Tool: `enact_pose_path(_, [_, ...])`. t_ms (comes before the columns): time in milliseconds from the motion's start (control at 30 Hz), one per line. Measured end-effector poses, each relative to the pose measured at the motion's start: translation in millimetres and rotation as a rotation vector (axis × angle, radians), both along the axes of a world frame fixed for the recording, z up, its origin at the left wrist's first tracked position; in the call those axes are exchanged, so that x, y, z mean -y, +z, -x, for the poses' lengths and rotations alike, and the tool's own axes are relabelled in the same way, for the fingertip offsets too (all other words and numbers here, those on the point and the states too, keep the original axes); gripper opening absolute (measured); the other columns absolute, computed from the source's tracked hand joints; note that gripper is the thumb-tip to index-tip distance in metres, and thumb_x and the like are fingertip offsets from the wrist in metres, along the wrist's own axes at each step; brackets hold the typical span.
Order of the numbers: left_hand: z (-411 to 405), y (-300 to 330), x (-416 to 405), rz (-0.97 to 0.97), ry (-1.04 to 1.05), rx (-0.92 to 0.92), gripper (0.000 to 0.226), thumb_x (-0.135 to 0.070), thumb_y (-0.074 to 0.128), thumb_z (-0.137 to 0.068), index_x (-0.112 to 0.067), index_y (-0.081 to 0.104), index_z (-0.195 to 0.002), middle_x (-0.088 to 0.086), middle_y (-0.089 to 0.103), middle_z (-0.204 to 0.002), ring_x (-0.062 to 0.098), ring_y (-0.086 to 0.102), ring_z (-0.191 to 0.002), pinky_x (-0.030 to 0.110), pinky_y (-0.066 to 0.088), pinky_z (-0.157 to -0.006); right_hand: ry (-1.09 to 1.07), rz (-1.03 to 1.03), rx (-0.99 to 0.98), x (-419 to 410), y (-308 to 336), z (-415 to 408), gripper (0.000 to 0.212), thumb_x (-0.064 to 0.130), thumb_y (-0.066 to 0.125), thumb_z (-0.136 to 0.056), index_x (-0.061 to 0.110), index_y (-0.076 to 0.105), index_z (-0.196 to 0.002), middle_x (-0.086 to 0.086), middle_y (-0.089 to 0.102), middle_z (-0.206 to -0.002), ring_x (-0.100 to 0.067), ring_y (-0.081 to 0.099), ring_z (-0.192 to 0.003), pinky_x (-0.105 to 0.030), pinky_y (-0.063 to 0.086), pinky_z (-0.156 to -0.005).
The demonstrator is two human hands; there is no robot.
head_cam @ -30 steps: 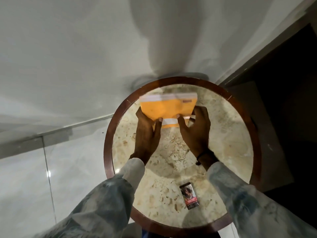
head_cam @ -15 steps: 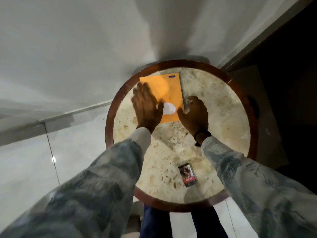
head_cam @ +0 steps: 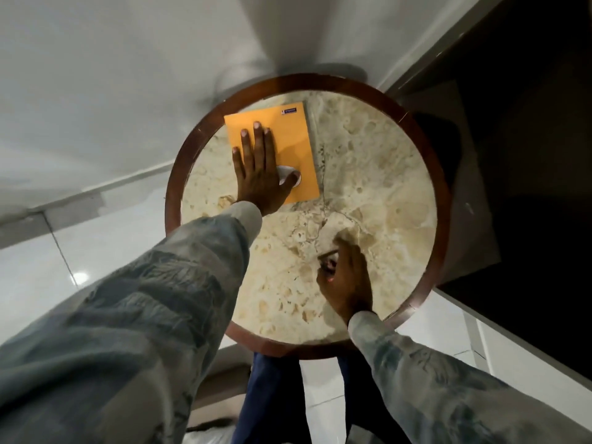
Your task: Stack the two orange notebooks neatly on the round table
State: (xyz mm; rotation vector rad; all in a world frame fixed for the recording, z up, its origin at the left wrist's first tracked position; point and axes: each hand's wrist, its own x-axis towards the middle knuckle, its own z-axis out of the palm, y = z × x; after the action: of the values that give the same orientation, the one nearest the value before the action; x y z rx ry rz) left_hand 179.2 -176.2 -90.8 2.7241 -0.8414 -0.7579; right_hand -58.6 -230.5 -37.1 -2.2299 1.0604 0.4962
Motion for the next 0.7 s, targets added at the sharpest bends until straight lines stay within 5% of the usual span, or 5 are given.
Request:
enact_pose_path(133, [-3.6,-3.0,0.4,0.001,0.004,-0.017,0.103,-0.068,0.042,-0.092,-0.005,-0.002,-0.161,0.015,-0.007,-0.171,0.040,-0.009,-0.158,0.059,-0.001,-0.127,-0.173,0.092,0.159,64.8,-7.8,-80.8,0.058,0.026,0.071,-0.088,0.012,0.051,-0.140,-0.019,0.064,-0.124,-0.040,0.062,-0.114,-0.053,0.057,-0.090])
enact_pose_path(300, [-0.8,-15.7,-3.5,0.031,0.000,0.022,0.101,-0.069,0.037,-0.093,-0.008,-0.006,-0.161,0.013,-0.011,-0.171,0.038,-0.012,-0.158,0.058,-0.003,-0.127,-0.254,0.174,0.350,131.7,-18.2,-163.5,0.064,0.026,0.074,-0.085,0.011,0.048,-0.142,-0.018,0.065,-0.130,-0.037,0.062,-0.120,-0.052,0.057,-0.095])
enact_pose_path(567, [0.5,-19.7,-2.8,-0.005,-0.006,0.048,0.100,-0.068,0.038,-0.094,-0.009,-0.007,-0.161,0.012,-0.014,-0.171,0.037,-0.015,-0.158,0.054,-0.007,-0.126,-0.272,0.161,0.373,135.5,-31.1,-166.2,0.068,0.025,0.082,-0.080,0.011,0.049,-0.138,-0.016,0.063,-0.133,-0.036,0.058,-0.123,-0.047,0.055,-0.097])
enact_pose_path(700, [2.6,4.7,0.3,-0.041,0.000,0.024,0.097,-0.065,0.035,-0.097,-0.009,-0.012,-0.161,0.010,-0.020,-0.170,0.035,-0.018,-0.157,0.056,-0.003,-0.129,-0.415,0.058,0.526,147.7,24.2,-162.0,0.069,0.021,0.087,-0.077,0.007,0.052,-0.136,-0.014,0.064,-0.131,-0.031,0.062,-0.121,-0.046,0.056,-0.098])
